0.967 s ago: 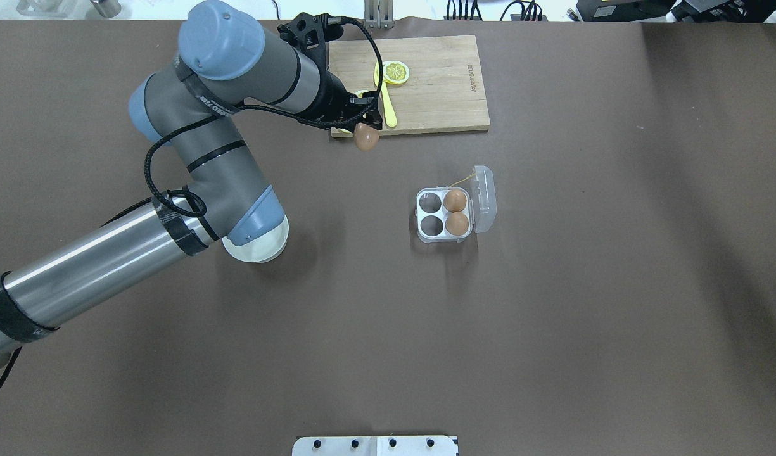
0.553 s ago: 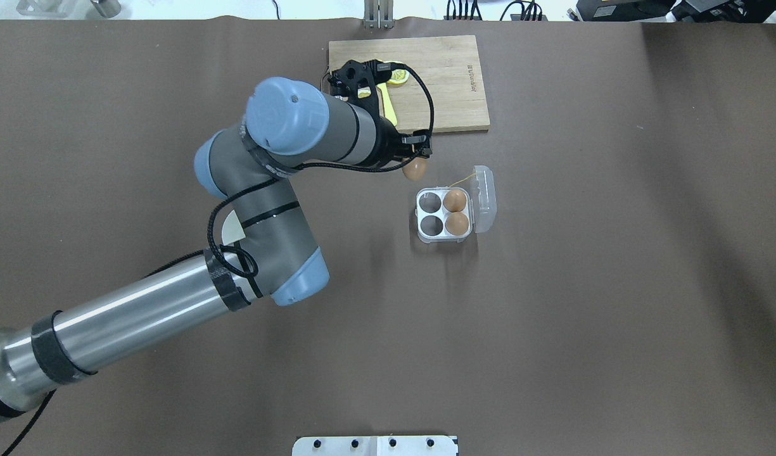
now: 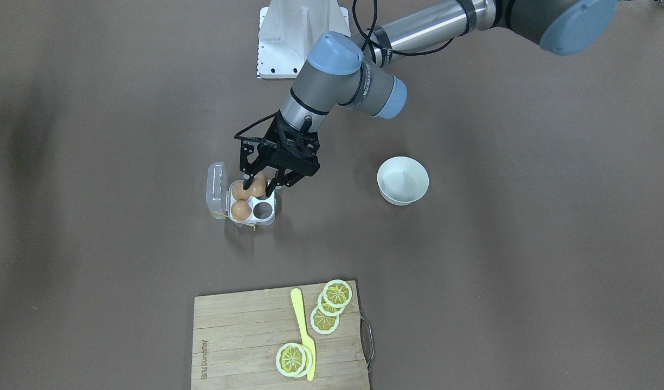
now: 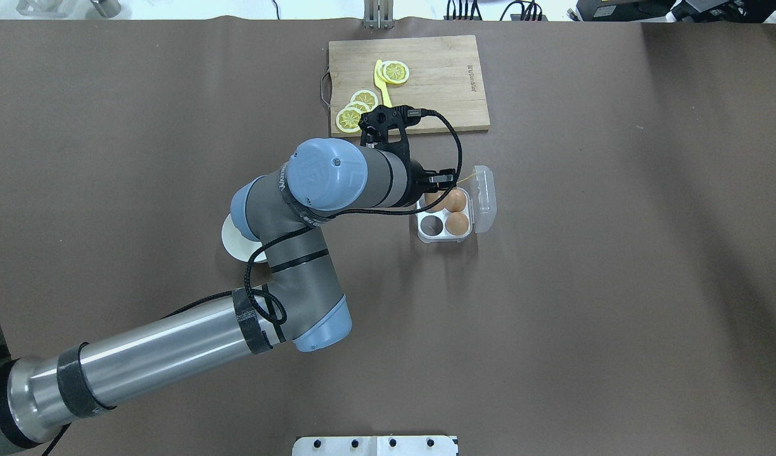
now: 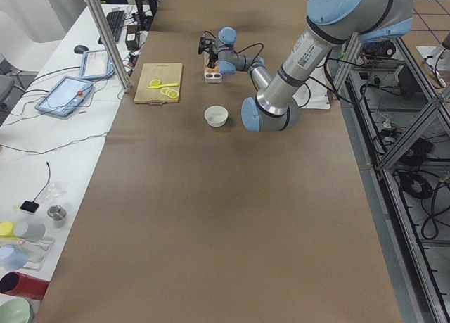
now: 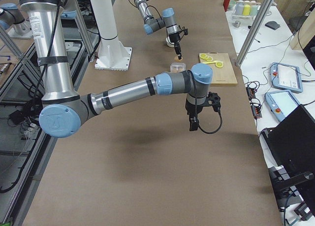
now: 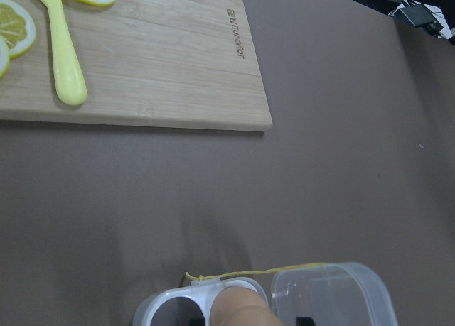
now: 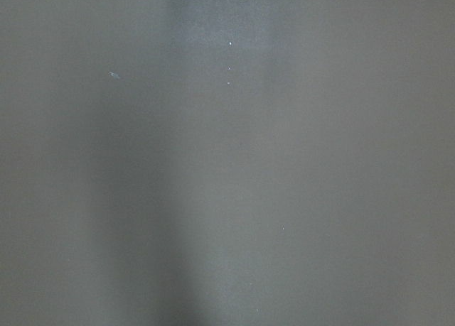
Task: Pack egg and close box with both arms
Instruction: 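Lower the egg into the empty carton cup and open the left gripper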
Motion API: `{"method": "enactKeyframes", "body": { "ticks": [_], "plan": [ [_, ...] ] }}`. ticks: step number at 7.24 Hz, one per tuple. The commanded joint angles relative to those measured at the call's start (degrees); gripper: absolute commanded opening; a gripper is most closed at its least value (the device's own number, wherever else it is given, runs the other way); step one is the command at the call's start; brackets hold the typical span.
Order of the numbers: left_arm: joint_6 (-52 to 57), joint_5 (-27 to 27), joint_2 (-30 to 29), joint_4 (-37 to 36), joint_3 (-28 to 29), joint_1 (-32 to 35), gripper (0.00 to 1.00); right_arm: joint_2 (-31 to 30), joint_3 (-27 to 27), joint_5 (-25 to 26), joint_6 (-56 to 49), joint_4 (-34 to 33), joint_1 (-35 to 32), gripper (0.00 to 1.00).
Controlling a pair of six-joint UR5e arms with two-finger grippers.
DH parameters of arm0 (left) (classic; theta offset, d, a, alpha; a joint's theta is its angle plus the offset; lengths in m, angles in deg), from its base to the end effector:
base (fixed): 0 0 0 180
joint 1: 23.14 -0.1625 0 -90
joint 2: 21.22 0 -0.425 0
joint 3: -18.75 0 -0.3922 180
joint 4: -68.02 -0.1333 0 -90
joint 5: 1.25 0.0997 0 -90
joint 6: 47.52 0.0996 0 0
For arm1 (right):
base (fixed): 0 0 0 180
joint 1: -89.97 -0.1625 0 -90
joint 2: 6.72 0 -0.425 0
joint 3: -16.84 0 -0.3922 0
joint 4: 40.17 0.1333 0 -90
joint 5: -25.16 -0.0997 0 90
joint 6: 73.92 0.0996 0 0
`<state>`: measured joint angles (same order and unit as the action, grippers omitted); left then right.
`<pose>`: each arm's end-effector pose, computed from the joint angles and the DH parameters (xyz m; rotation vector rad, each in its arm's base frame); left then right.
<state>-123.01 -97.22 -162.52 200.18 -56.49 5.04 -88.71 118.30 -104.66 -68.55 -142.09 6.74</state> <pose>0.6149 -0.4689 0.1164 0.4184 1.3106 -0.1282 0.0056 -0.5423 0.5154 0.0523 -0.7035 -0.0692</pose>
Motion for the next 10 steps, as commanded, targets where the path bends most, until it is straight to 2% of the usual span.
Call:
{"method": "enactKeyframes", "body": {
  "ticks": [1, 2, 3, 4, 9, 10],
  "plan": [
    [0.1, 0.3, -0.1, 0.0, 0.5, -0.4, 0.48, 0.0, 0.0, 0.0, 0.0, 0.1, 0.0, 1.00],
    [0.1, 0.3, -0.1, 0.0, 0.5, -0.7, 0.50, 0.0, 0.0, 0.0, 0.0, 0.1, 0.0, 1.00],
    [0.1, 0.3, -0.1, 0.0, 0.5, -0.7, 0.83, 0.0, 0.0, 0.0, 0.0, 0.1, 0.0, 1.00],
    [0.2, 0.3, -0.1, 0.1, 0.5, -0.7, 0.91, 0.1, 0.0, 0.0, 0.0, 0.1, 0.0, 1.00],
    [3.2, -0.4, 0.7, 0.0, -0.3, -0.1, 0.90, 0.3, 0.4, 0.0, 0.0, 0.3, 0.0, 1.00],
    [3.3, -2.1, 1.9, -0.1, -1.7, 0.6, 0.89, 0.3, 0.5, 0.0, 0.0, 0.3, 0.1, 1.00]
  ]
}}
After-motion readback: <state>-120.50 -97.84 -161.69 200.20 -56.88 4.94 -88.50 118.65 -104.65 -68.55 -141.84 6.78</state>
